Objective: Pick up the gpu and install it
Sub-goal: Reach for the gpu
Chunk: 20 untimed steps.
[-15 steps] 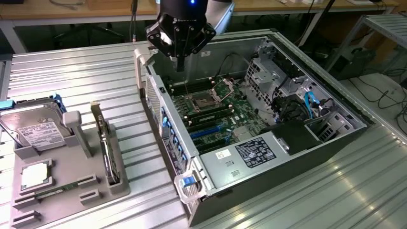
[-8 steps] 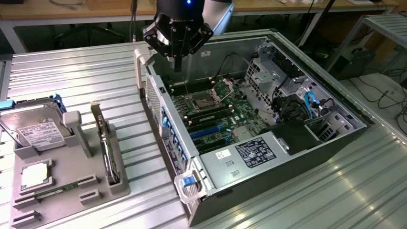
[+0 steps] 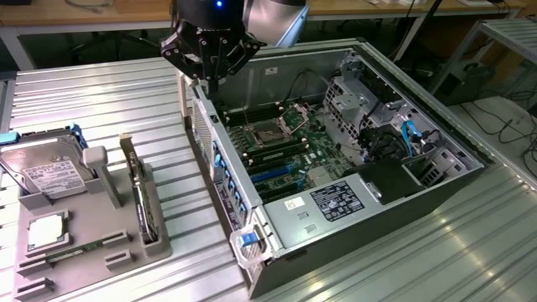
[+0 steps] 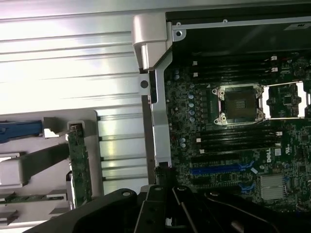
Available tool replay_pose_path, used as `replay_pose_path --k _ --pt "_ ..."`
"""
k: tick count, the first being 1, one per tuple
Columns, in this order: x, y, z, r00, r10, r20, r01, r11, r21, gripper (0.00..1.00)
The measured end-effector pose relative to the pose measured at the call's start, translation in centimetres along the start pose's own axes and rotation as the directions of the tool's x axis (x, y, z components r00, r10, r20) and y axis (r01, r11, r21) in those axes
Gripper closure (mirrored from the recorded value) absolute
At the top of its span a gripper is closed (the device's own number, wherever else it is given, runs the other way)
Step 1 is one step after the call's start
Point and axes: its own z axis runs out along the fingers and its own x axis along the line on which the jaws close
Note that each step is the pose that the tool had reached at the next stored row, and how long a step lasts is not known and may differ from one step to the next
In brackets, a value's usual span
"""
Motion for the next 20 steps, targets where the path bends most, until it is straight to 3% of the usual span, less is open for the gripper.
replay_pose_path --k 20 --pt "1.8 -0.39 -0.06 1.0 0.0 0.0 0.0 1.0 0.0 0.89"
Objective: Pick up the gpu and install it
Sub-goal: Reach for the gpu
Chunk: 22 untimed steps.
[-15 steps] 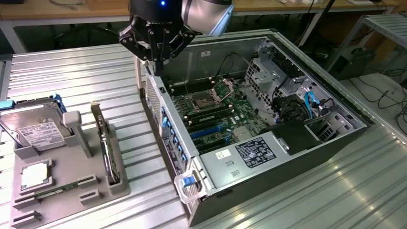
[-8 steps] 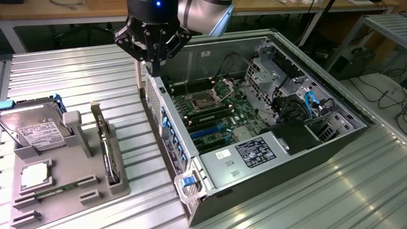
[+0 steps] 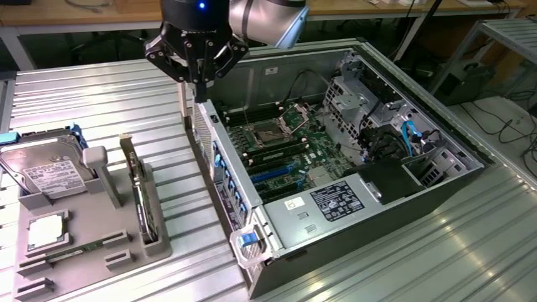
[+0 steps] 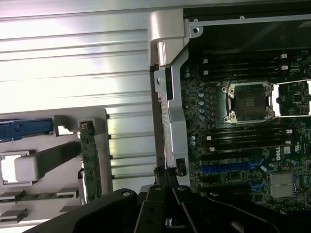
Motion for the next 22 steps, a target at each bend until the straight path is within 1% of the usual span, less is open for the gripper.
replay_pose_path --k 11,22 --pt "1.0 -0.18 -0.04 1.0 0.0 0.0 0.0 1.0 0.0001 0.89" --pt "2.3 -0.52 -0.08 1.0 0.0 0.0 0.0 1.0 0.0 0.89"
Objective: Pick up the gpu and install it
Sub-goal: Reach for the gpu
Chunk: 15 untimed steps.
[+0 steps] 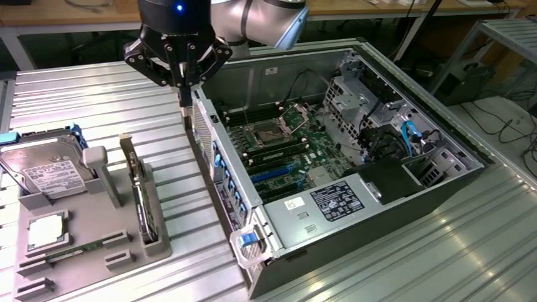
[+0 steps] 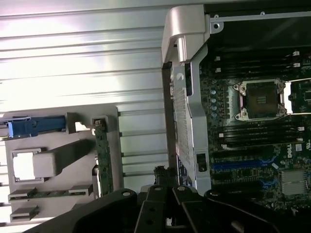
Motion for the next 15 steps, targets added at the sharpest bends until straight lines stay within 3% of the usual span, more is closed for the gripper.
replay_pose_path --k 15 --pt "1.6 -0.33 -0.05 1.0 0.0 0.0 0.0 1.0 0.0 0.89"
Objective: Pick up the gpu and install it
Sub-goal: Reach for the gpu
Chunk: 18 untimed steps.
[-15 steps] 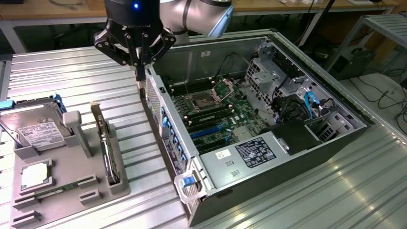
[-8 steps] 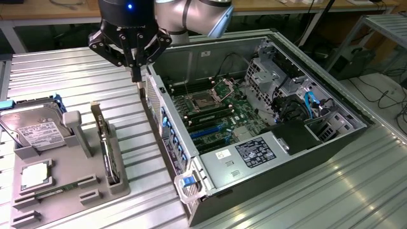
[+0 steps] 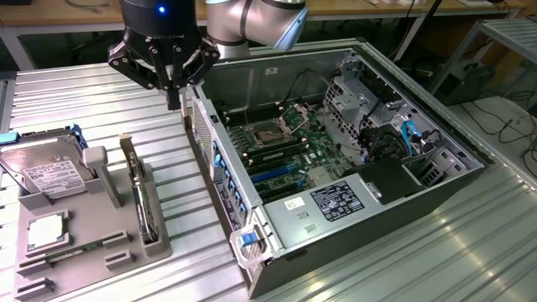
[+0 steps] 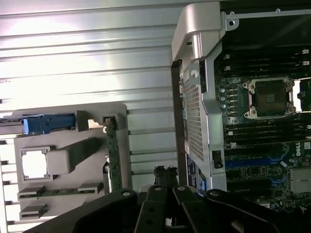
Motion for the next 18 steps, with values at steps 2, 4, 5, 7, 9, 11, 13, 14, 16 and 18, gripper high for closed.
replay_pose_path --k 2,4,5,7,9,11,13,14,16,18 --pt "0.2 -0.05 0.0 1.0 0.0 0.0 0.0 1.0 0.0 0.89" --pt "0.5 -0.1 -0.02 1.0 0.0 0.0 0.0 1.0 0.0 0.89" --pt "0.6 -0.12 -0.02 1.0 0.0 0.0 0.0 1.0 0.0 0.89" --pt "0.8 -0.17 -0.03 1.0 0.0 0.0 0.0 1.0 0.0 0.89" --pt "1.0 -0.22 -0.03 1.0 0.0 0.0 0.0 1.0 -0.0001 0.89" --pt "1.3 -0.29 -0.05 1.0 0.0 0.0 0.0 1.0 0.0 0.89" --pt "1.6 -0.35 -0.06 1.0 0.0 0.0 0.0 1.0 0.0 0.89" --pt "1.7 -0.38 -0.06 1.0 0.0 0.0 0.0 1.0 0.0 0.89" --pt "1.9 -0.42 -0.06 1.0 0.0 0.0001 0.0 1.0 -0.0001 0.89" --pt "2.2 -0.47 -0.07 1.0 0.0 0.0 0.0 1.0 0.0 0.89"
